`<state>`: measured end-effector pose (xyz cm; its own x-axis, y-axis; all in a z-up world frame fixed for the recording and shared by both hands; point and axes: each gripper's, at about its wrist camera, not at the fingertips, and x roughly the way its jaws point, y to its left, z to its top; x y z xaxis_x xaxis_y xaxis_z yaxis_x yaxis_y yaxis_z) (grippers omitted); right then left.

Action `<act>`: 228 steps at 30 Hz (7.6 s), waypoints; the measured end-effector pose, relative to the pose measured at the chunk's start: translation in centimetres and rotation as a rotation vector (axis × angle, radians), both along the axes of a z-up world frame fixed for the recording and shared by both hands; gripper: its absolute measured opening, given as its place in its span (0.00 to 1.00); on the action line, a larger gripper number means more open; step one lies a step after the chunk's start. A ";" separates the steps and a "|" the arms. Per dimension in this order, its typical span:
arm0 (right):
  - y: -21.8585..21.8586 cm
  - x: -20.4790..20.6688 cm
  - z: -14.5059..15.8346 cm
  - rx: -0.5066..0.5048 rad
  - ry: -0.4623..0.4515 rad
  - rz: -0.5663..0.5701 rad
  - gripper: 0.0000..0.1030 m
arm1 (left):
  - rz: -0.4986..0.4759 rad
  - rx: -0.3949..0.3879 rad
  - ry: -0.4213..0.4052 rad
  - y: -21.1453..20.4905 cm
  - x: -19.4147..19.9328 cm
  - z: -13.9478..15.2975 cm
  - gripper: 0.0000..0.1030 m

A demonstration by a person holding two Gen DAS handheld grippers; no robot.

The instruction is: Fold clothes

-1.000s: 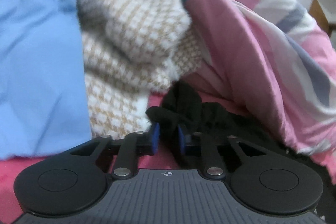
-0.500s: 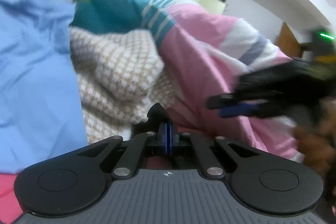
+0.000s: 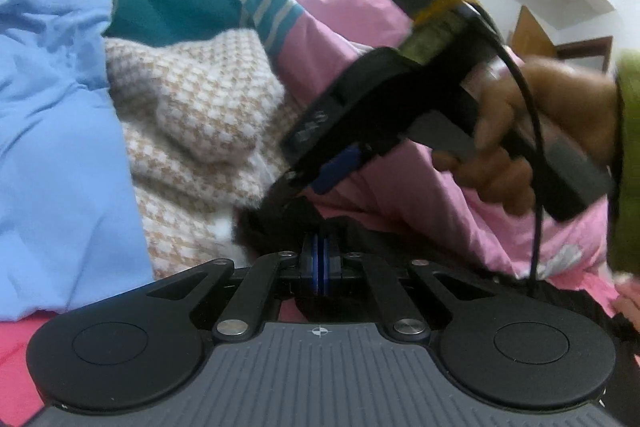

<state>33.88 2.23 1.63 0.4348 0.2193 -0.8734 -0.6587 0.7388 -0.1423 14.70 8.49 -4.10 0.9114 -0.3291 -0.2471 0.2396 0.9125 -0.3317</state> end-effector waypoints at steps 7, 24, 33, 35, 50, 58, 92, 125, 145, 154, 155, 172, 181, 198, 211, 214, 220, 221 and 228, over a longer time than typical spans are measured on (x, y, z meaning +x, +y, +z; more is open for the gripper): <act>4.6 -1.0 -2.1 -0.184 0.006 0.134 0.46 | -0.057 0.055 -0.008 -1.3 -0.1 -0.1 0.00; 5.1 -0.3 -5.0 -0.219 -0.040 0.021 0.04 | -0.090 0.035 0.012 -1.2 0.3 -0.5 0.00; -4.0 -0.7 0.3 0.270 -0.009 -0.301 0.03 | -0.058 0.015 -0.055 -0.5 -0.8 -0.1 0.00; -5.3 -0.5 0.4 0.366 0.021 -0.360 0.03 | -0.027 0.002 -0.071 0.2 -1.4 0.6 0.00; -3.8 1.5 -2.2 0.650 0.099 -0.458 0.04 | 0.214 -0.117 0.171 5.5 -1.3 -0.4 0.00; -5.2 1.1 -0.5 0.711 0.069 -0.454 0.28 | 0.252 -0.163 0.210 7.2 -1.8 -0.7 0.00; -7.3 -2.8 -4.4 0.440 0.079 -0.313 0.20 | 0.324 -0.096 0.215 6.8 1.3 -1.4 0.01; -9.7 1.0 -2.6 0.581 0.028 -0.611 0.18 | 0.296 -0.287 0.235 9.2 1.1 -2.9 0.06; -36.2 -24.1 13.7 0.756 -0.270 -0.848 0.19 | 0.308 -0.252 0.172 8.9 -0.6 0.7 0.59; -45.7 -29.7 7.5 0.835 -0.245 -0.961 0.20 | 0.290 0.087 0.110 3.8 -2.4 6.3 0.66; -46.4 -29.7 6.5 0.841 -0.233 -0.970 0.20 | 0.269 0.116 0.103 2.8 -2.5 6.9 0.66; -38.3 -21.7 3.6 0.629 -0.158 -0.576 0.19 | -0.056 0.270 0.297 -11.4 4.3 -0.5 0.31; -25.9 -8.6 -1.2 0.434 -0.121 -0.347 0.19 | -0.086 0.103 0.286 -9.1 4.2 -1.4 0.32; -24.4 0.9 -5.4 0.327 -0.050 -0.232 0.33 | -0.118 -0.018 0.299 -7.6 4.4 -1.4 0.33; -20.2 -1.6 -6.8 0.067 -0.339 -0.179 0.07 | -0.121 -0.024 0.299 -7.8 4.3 -1.3 0.33; -20.3 -1.2 -7.0 0.085 -0.350 -0.224 0.13 | -0.121 -0.026 0.300 -7.7 4.3 -1.3 0.33; -22.2 -2.1 -4.3 0.212 -0.326 -0.319 0.25 | -0.122 -0.030 0.301 -7.7 4.3 -1.3 0.33; -22.8 -2.4 -3.7 0.236 -0.326 -0.325 0.27 | -0.122 -0.030 0.301 -7.7 4.4 -1.3 0.33; -28.7 -5.4 1.1 0.450 -0.230 -0.378 0.35 | -0.124 -0.031 0.303 -7.6 4.4 -1.3 0.33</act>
<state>28.44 -26.51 2.73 0.7200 0.3381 -0.6060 -0.3299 0.9350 0.1298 19.12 0.91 -5.38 0.7503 -0.4444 -0.4894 0.2343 0.8710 -0.4318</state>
